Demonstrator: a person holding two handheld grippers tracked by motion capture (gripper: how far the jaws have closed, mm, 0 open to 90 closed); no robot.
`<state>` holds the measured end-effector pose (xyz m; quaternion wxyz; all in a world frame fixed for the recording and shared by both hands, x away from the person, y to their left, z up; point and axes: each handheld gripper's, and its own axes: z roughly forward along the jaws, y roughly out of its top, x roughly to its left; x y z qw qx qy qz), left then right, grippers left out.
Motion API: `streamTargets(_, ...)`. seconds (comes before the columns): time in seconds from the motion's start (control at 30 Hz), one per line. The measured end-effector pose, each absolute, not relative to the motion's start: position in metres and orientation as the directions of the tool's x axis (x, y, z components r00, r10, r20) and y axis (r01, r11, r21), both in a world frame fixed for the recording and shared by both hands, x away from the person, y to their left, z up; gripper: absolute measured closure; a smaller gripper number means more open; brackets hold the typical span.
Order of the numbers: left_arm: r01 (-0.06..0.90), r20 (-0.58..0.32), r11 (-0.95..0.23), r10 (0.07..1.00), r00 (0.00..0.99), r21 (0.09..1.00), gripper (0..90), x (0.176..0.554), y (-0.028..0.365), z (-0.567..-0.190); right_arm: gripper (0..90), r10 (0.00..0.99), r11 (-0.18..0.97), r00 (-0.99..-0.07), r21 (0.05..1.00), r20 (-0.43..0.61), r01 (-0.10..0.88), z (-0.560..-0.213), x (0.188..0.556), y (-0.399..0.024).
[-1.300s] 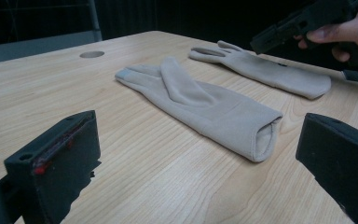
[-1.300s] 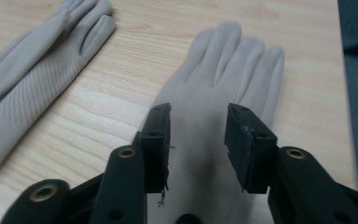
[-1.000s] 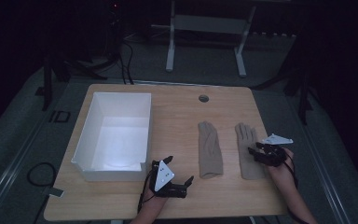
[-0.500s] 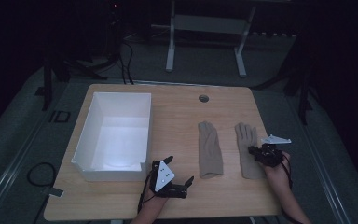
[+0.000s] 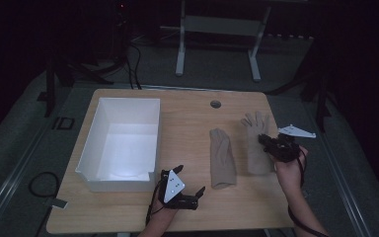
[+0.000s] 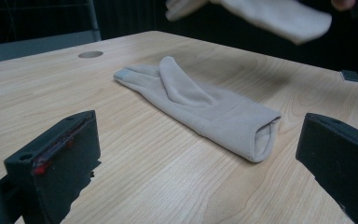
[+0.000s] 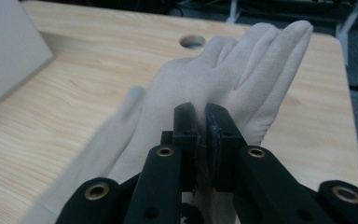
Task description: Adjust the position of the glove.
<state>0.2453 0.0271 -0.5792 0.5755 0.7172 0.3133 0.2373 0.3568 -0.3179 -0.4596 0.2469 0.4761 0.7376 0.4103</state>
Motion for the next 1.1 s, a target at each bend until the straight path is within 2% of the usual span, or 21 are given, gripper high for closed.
streamTargets(0.13, 0.175, -0.02, -0.141, 0.723, 0.691, 0.974, 0.1, 0.245, 0.027, -0.579, 83.4, 0.902, 0.203, -0.431, 0.847, 0.035, 0.492, -0.45, 0.358, -0.297)
streamTargets(0.43, 0.172, -0.018, -0.141, 0.721, 0.692, 0.975, 0.1, 0.245, 0.027, -0.579, 83.4, 0.885, 0.206, -0.462, 0.844, 0.056, 0.496, -0.456, 0.362, -0.251)
streamTargets(0.53, 0.172, -0.017, -0.145, 0.718, 0.696, 0.974, 0.1, 0.245, 0.027, -0.579, 83.3, 0.885, 0.211, -0.462, 0.829, 0.063, 0.518, -0.472, 0.363, -0.234)
streamTargets(0.8, 0.172, -0.015, -0.147, 0.716, 0.698, 0.974, 0.1, 0.244, 0.027, -0.579, 83.1, 0.893, 0.233, -0.445, 0.773, 0.07, 0.59, -0.514, 0.367, -0.223)
streamTargets(1.1, 0.175, -0.02, -0.144, 0.716, 0.698, 0.974, 0.1, 0.245, 0.027, -0.579, 81.5, 0.887, 0.234, -0.45, 0.742, 0.1, 0.628, -0.534, 0.369, -0.224)
